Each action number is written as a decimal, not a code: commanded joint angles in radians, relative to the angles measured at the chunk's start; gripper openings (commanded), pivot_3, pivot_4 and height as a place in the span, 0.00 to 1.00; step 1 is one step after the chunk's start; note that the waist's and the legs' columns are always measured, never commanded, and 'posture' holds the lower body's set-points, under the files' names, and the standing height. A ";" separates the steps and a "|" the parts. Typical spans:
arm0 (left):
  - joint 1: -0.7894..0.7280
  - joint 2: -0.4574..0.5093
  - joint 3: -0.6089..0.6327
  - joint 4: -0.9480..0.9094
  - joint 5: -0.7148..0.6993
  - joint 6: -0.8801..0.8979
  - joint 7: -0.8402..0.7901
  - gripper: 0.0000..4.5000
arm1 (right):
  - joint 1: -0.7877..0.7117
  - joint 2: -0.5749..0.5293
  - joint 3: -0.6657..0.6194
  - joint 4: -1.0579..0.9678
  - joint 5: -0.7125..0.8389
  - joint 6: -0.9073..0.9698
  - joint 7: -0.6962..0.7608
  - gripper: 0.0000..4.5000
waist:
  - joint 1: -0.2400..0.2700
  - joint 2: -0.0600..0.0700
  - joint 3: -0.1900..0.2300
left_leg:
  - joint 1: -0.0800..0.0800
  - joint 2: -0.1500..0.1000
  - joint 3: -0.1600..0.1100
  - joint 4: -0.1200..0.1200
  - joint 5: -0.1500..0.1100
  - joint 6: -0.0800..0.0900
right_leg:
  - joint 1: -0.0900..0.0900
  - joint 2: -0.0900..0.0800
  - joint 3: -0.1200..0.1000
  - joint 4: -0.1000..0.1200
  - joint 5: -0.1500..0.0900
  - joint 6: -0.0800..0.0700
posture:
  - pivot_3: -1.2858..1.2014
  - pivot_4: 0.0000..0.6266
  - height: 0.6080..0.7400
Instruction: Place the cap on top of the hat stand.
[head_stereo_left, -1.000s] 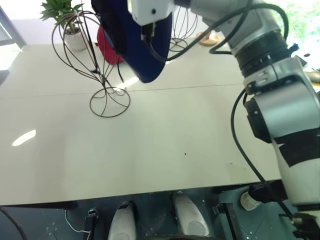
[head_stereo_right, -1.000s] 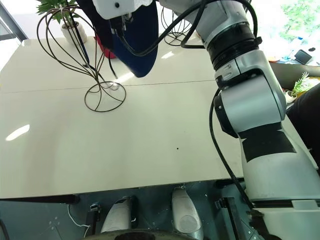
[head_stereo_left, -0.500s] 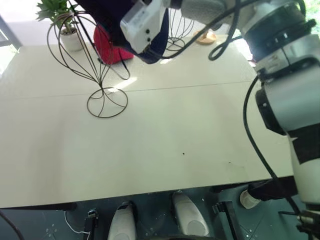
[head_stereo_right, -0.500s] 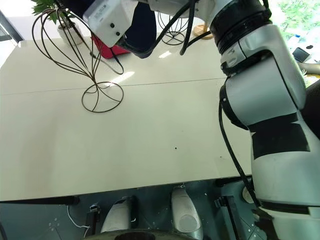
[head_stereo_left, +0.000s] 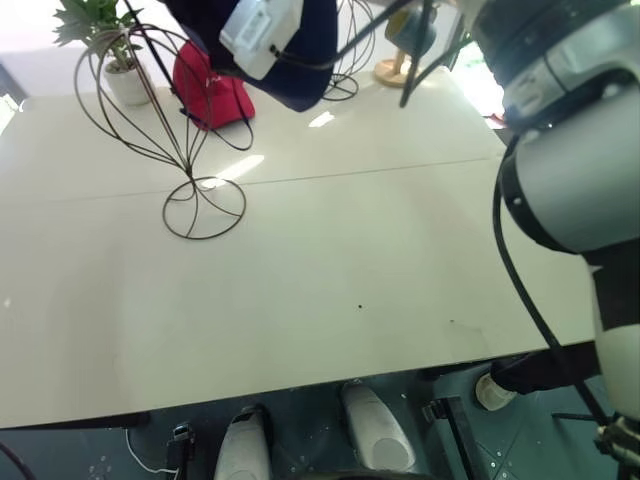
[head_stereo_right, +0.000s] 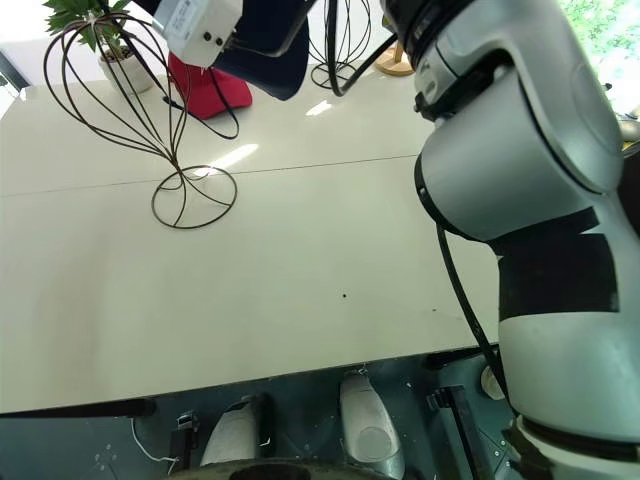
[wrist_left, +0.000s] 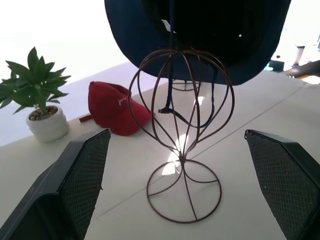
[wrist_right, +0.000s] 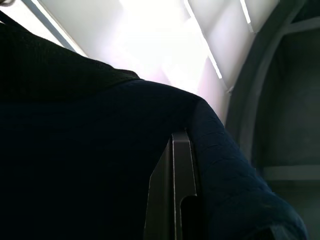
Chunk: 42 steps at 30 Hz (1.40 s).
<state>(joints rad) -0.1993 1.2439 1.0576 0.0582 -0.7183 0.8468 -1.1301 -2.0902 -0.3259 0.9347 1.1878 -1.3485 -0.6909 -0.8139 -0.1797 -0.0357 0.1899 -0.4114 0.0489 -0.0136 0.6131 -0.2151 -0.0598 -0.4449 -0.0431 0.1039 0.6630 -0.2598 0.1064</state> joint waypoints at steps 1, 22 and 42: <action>0.015 0.003 0.080 -0.018 -0.001 0.011 0.005 1.00 | -0.046 0.007 0.053 -0.066 -0.057 -0.002 -0.155 0.01 | -0.001 0.000 0.000 | 0.000 0.000 0.000 0.000 0.000 0.000 | 0.000 0.000 0.000 0.000 0.000 0.000 | 0.52 0.24 1.00; 0.003 -0.024 0.052 -0.124 -0.067 0.084 0.134 1.00 | 0.149 0.042 0.134 -0.014 -0.024 -0.068 0.000 0.01 | 0.000 -0.005 -0.003 | 0.001 0.000 -0.005 0.001 0.000 0.000 | 0.002 0.001 -0.003 0.003 0.002 0.003 | 0.52 0.24 1.00; -0.009 0.005 0.018 0.062 -0.007 -0.040 0.036 1.00 | 0.204 -0.025 0.183 -0.249 -0.048 -0.120 0.065 0.01 | 0.000 -0.005 -0.003 | 0.000 0.000 -0.007 0.000 0.000 0.000 | 0.002 0.002 -0.004 0.003 0.001 0.002 | 0.52 0.24 1.00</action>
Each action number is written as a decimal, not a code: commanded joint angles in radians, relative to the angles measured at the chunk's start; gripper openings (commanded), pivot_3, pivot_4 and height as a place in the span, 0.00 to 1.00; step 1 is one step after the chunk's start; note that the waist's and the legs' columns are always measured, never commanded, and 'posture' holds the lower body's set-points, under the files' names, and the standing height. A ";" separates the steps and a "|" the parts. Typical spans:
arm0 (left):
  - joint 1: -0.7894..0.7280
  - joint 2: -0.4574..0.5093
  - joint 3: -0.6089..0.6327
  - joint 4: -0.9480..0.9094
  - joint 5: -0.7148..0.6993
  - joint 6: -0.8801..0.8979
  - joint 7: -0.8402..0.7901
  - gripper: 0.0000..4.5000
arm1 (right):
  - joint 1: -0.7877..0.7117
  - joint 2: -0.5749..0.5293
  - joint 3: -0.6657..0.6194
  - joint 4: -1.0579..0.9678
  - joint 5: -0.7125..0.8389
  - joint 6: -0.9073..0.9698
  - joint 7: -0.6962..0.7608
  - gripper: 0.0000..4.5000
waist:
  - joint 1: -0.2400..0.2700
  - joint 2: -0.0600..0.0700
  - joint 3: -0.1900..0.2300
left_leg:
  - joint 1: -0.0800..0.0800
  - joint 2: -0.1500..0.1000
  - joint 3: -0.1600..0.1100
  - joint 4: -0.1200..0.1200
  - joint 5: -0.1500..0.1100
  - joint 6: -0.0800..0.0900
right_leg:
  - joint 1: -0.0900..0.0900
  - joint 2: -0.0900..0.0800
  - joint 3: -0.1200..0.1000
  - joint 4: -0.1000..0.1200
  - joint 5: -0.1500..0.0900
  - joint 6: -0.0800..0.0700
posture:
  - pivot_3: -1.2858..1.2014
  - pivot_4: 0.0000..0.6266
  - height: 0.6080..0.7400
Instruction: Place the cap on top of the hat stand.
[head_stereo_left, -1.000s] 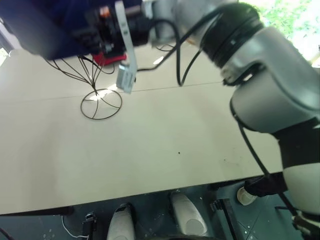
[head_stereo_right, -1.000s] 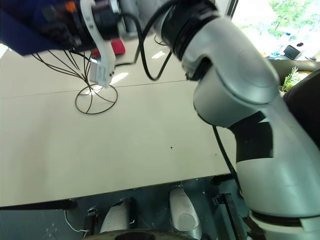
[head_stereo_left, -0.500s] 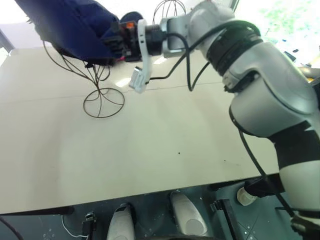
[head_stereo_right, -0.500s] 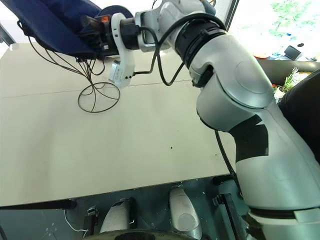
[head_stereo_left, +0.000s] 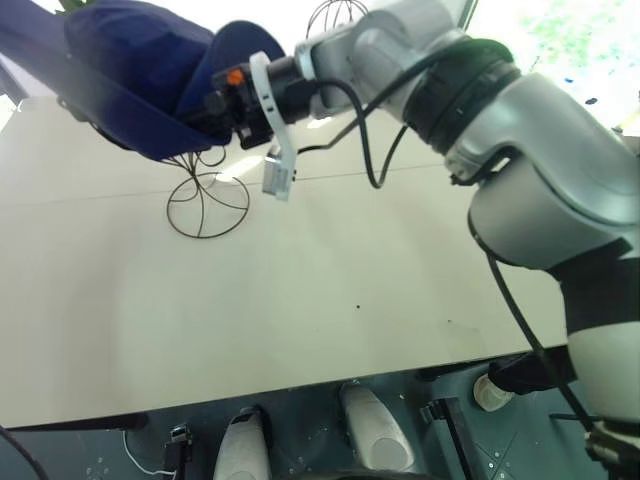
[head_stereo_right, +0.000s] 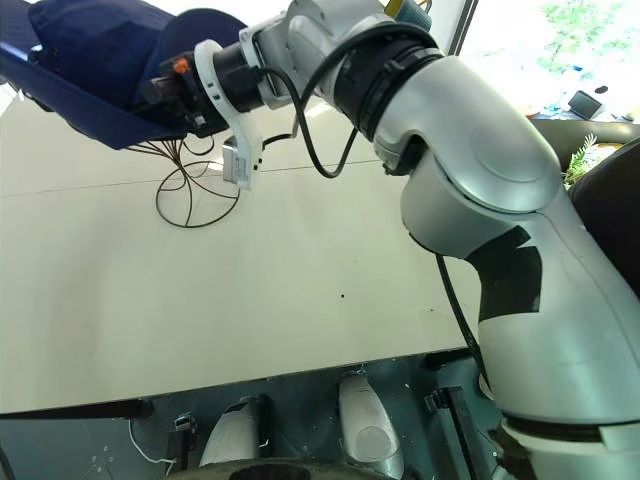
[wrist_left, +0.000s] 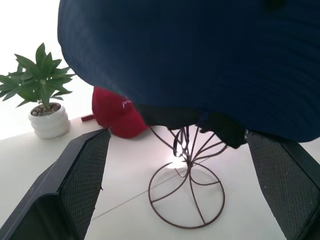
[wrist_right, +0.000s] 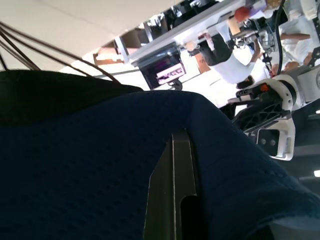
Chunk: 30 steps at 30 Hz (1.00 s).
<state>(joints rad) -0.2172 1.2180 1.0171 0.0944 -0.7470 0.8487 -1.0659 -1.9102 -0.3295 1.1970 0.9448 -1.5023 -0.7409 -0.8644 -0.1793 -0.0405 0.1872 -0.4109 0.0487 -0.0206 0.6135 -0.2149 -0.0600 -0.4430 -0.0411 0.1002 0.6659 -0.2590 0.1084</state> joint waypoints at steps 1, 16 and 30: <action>0.013 0.031 0.059 0.032 0.025 -0.049 -0.035 1.00 | 0.035 -0.024 -0.098 -0.001 0.132 -0.082 0.154 0.01 | -0.001 0.000 0.000 | 0.000 0.000 0.000 0.000 0.000 0.000 | 0.000 0.000 0.000 0.000 0.000 0.000 | 0.52 0.24 1.00; 0.068 0.043 0.074 0.094 0.055 -0.074 -0.122 1.00 | 0.247 -0.103 -0.339 -0.123 0.343 -0.022 0.488 0.01 | 0.000 0.000 0.000 | 0.000 0.000 -0.001 0.001 0.000 0.000 | 0.002 0.000 -0.002 0.001 0.000 0.000 | 0.52 0.24 1.00; 0.113 0.028 0.166 -0.082 0.028 0.084 -0.040 1.00 | 0.560 -0.134 -0.539 -0.383 0.479 0.098 0.582 0.01 | 0.004 -0.001 0.000 | 0.000 0.000 -0.003 0.002 0.000 0.000 | 0.004 0.000 -0.002 0.000 0.000 0.000 | 0.52 0.24 1.00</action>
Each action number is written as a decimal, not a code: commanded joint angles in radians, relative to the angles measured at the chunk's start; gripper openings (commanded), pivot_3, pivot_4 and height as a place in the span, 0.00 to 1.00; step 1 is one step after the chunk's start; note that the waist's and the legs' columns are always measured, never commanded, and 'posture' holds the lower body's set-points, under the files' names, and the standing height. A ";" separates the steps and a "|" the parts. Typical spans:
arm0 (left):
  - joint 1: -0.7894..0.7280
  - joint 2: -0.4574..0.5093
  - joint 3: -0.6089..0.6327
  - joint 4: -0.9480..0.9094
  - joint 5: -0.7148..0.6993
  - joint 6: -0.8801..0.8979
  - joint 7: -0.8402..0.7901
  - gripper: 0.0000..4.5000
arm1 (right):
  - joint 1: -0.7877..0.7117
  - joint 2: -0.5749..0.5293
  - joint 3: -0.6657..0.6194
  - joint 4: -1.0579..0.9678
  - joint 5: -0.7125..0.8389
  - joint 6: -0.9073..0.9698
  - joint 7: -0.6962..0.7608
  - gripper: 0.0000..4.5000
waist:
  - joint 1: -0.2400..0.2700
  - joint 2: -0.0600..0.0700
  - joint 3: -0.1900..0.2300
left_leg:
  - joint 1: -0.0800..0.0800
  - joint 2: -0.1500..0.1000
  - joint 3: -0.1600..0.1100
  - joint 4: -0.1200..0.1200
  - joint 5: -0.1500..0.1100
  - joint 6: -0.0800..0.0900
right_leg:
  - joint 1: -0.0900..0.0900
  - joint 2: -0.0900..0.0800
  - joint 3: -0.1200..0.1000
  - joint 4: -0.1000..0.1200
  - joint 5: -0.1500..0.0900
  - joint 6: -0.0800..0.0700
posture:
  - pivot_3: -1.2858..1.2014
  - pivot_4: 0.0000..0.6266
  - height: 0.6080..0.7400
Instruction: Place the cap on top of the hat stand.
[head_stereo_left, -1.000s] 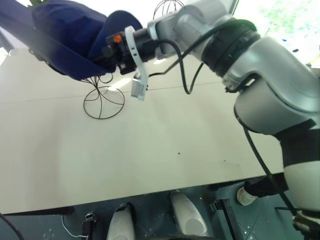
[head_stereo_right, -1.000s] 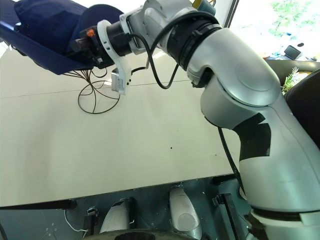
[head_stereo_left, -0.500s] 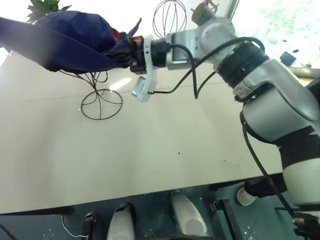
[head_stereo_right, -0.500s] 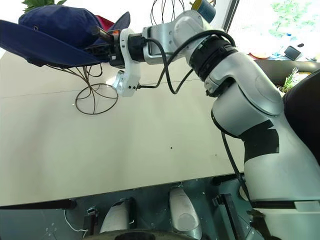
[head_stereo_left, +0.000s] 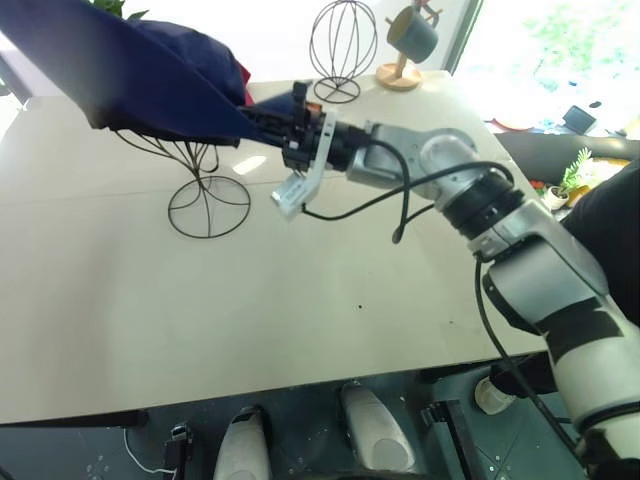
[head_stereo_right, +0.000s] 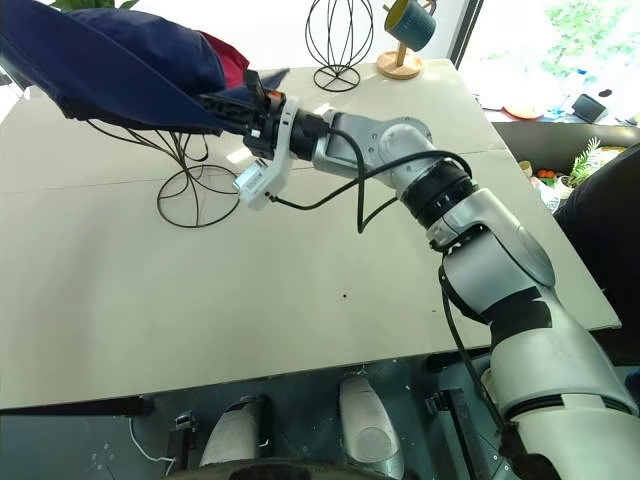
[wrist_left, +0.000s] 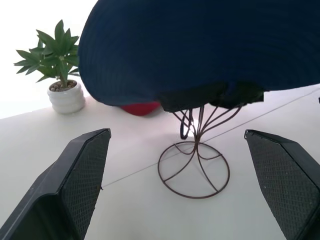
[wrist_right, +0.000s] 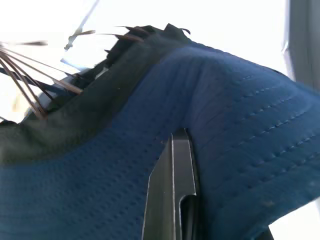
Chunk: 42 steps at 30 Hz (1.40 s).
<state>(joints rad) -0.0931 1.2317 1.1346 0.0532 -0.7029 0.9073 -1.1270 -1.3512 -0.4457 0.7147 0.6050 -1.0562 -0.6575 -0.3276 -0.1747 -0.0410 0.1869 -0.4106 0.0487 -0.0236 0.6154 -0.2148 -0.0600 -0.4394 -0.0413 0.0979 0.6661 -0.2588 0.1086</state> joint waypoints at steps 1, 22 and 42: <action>-0.011 0.016 0.050 -0.046 -0.017 0.033 0.025 1.00 | 0.004 -0.025 -0.049 -0.052 0.013 0.014 0.045 0.01 | -0.001 0.000 0.000 | 0.000 0.000 0.000 0.000 0.000 0.000 | 0.000 0.000 0.000 0.000 0.000 0.000 | 0.52 0.24 1.00; -0.078 0.031 -0.003 -0.034 -0.033 0.045 0.055 1.00 | -0.093 -0.069 -0.007 0.064 0.015 -0.234 0.158 0.73 | -0.003 0.000 0.000 | 0.001 0.000 0.000 0.000 0.000 0.000 | 0.000 0.000 0.000 0.000 0.000 0.000 | 0.52 0.24 1.00; -0.053 0.088 -0.041 0.002 -0.010 0.020 -0.043 1.00 | 0.055 -0.249 -0.177 -0.048 0.575 -0.337 0.715 0.98 | 0.008 0.001 0.000 | 0.003 0.000 -0.001 0.000 0.000 0.000 | 0.004 0.000 -0.001 -0.001 0.000 0.000 | 0.52 0.24 1.00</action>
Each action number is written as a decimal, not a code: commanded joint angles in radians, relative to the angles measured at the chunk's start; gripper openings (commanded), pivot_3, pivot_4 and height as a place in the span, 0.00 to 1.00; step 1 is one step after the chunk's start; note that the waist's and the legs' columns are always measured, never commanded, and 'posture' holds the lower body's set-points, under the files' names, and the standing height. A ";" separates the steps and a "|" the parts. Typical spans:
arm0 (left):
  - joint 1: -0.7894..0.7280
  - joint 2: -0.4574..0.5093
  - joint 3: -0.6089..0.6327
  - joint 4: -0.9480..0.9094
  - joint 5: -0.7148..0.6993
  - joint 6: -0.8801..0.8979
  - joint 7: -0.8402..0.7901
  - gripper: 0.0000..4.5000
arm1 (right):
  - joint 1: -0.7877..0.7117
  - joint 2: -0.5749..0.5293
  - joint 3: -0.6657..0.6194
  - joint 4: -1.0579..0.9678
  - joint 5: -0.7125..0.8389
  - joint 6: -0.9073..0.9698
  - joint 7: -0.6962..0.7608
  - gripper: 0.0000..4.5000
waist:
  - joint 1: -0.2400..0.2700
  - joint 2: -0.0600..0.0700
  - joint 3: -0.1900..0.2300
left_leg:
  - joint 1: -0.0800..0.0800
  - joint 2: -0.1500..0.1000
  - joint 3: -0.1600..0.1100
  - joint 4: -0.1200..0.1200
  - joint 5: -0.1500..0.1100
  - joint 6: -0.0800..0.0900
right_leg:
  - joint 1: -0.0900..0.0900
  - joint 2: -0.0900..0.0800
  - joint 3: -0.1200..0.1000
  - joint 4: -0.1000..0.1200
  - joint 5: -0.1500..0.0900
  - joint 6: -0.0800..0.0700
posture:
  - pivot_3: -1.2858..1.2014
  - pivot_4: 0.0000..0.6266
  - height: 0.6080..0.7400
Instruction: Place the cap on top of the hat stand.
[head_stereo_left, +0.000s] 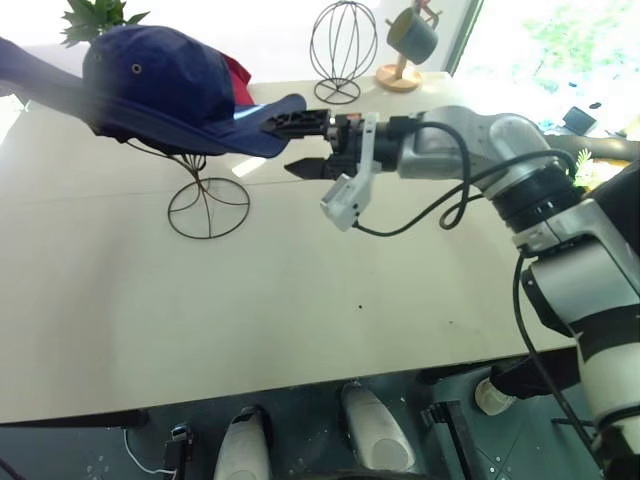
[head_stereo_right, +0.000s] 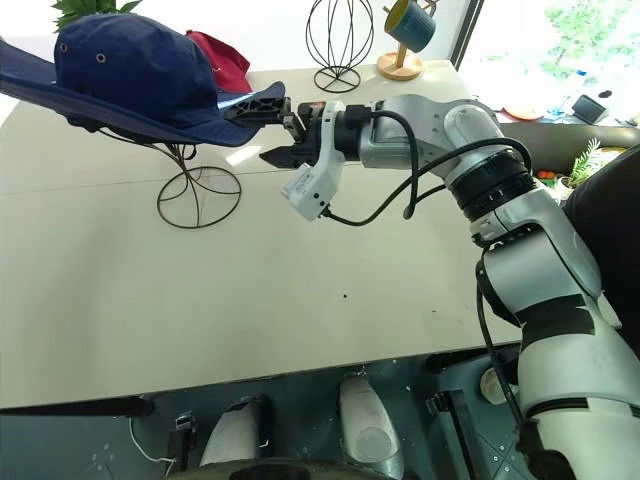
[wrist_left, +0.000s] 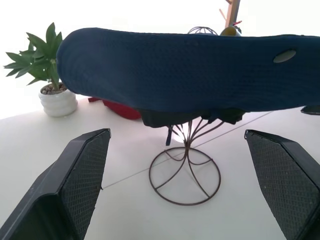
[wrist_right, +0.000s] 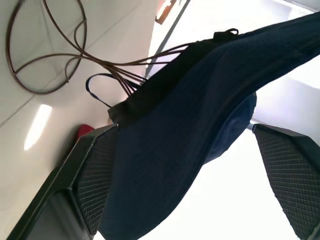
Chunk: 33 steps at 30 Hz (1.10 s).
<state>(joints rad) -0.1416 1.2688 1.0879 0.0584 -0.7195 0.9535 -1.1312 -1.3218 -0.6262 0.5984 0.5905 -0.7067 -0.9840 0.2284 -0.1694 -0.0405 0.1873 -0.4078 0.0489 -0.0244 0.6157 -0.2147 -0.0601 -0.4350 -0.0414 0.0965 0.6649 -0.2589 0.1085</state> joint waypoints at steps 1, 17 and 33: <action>-0.002 0.063 0.004 0.005 0.012 -0.036 -0.059 1.00 | 0.049 -0.102 -0.060 -0.050 0.336 0.001 0.248 0.98 | 0.009 0.000 0.000 | 0.000 0.000 0.000 0.000 0.000 0.000 | 0.000 0.000 0.000 0.000 0.000 0.000 | 0.52 0.24 1.00; -0.094 0.553 -0.474 0.360 -0.119 -0.591 -0.302 1.00 | -0.127 -0.387 -0.422 -0.100 1.268 1.224 1.356 0.98 | 0.020 0.004 0.005 | 0.003 0.000 0.001 0.001 0.000 0.000 | 0.003 -0.001 -0.001 -0.001 -0.005 -0.003 | 0.52 0.24 1.00; 0.778 0.983 -0.078 0.714 -0.246 -1.219 -0.245 1.00 | -0.067 -0.413 -0.569 -0.260 1.196 1.429 1.354 0.98 | 0.045 0.016 0.013 | -0.004 0.000 0.010 0.000 0.000 0.000 | -0.007 -0.003 0.001 0.001 -0.006 0.004 | 0.52 0.24 1.00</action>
<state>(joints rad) 0.6404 2.2489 0.9564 0.7376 -0.9830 -0.2545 -1.3694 -1.3737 -1.0067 0.0826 0.3740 0.4851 0.4366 1.5927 -0.1242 -0.0243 0.2007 -0.4117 0.0490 -0.0144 0.6150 -0.2148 -0.0598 -0.4422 -0.0440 0.0971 0.6656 -0.2651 0.1128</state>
